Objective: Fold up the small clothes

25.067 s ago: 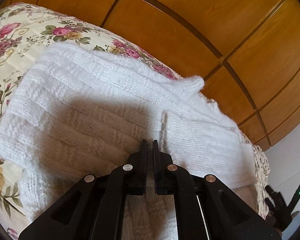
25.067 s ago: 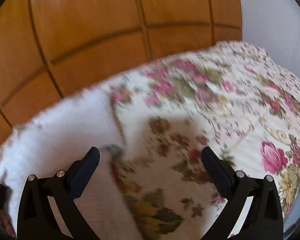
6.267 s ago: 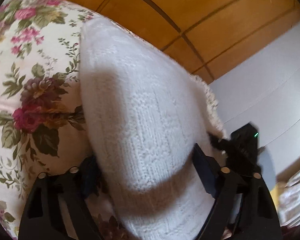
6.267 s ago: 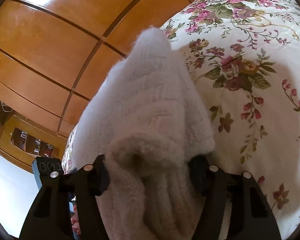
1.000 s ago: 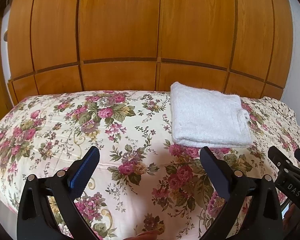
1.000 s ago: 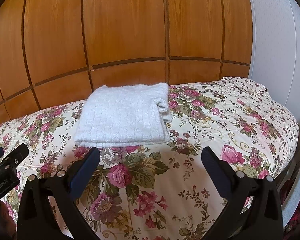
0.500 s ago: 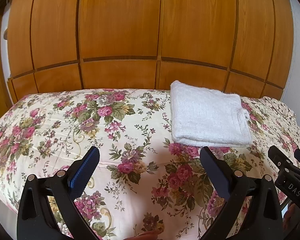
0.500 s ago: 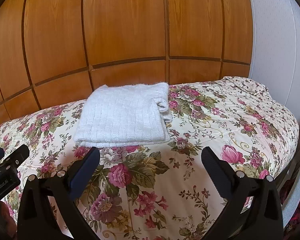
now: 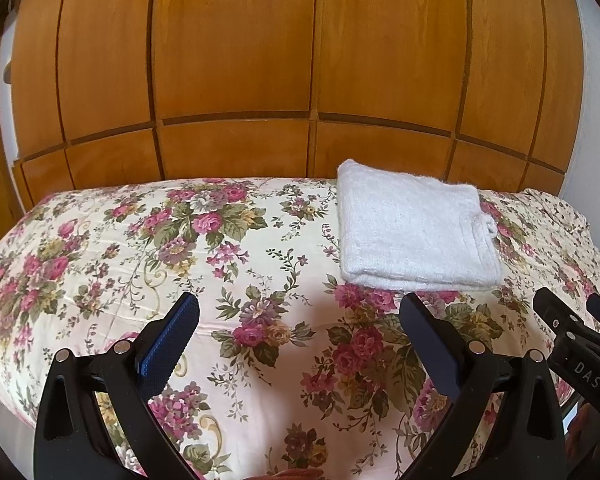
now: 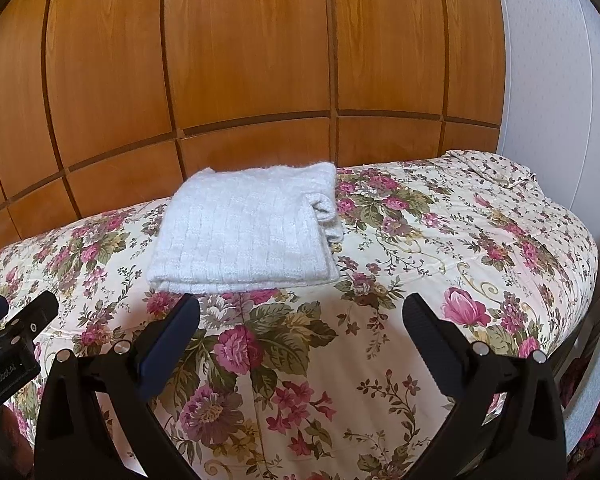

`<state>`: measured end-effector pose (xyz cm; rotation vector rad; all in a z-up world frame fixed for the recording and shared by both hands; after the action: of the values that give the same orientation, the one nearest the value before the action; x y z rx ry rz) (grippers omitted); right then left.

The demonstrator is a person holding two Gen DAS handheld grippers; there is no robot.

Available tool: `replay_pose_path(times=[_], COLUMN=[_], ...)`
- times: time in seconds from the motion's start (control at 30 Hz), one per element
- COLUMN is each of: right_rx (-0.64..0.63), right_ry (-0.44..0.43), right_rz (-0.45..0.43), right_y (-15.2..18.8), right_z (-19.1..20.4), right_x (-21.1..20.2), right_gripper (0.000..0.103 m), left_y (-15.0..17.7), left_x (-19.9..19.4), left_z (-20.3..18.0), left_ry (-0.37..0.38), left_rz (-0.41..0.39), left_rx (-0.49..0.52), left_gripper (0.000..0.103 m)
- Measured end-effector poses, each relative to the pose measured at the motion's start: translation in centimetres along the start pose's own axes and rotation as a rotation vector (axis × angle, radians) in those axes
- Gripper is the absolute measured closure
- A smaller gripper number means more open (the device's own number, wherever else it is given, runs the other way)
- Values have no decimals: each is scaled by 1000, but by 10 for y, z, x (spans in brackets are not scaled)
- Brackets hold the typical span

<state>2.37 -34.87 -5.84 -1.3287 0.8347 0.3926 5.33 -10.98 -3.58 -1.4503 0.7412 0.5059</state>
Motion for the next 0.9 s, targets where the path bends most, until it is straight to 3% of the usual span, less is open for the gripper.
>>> replay_pose_path(times=[0.6, 0.9], right_rx=[2, 5], right_ry=[-1, -1], right_rz=[6, 17], right_y=[0, 1], right_z=[-1, -2], right_x=[2, 4], right_gripper=[2, 2], left_y=[0, 0], left_x=[-2, -3], left_z=[-3, -11], left_ry=[46, 24], left_rz=[2, -16], left_rx=[-1, 37], left_gripper=[4, 4])
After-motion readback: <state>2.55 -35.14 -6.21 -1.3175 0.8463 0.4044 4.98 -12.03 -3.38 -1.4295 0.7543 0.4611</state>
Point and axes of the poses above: each gripper's, at about its wrist camera, not at the fingertips, and x roughly the way its jaws point, z to its left, y to its underside, the point moved 5 cm from there along x, roughly the way its jaws point, and after that the axes turned 12 degrees about z, right-handed, at the moved point
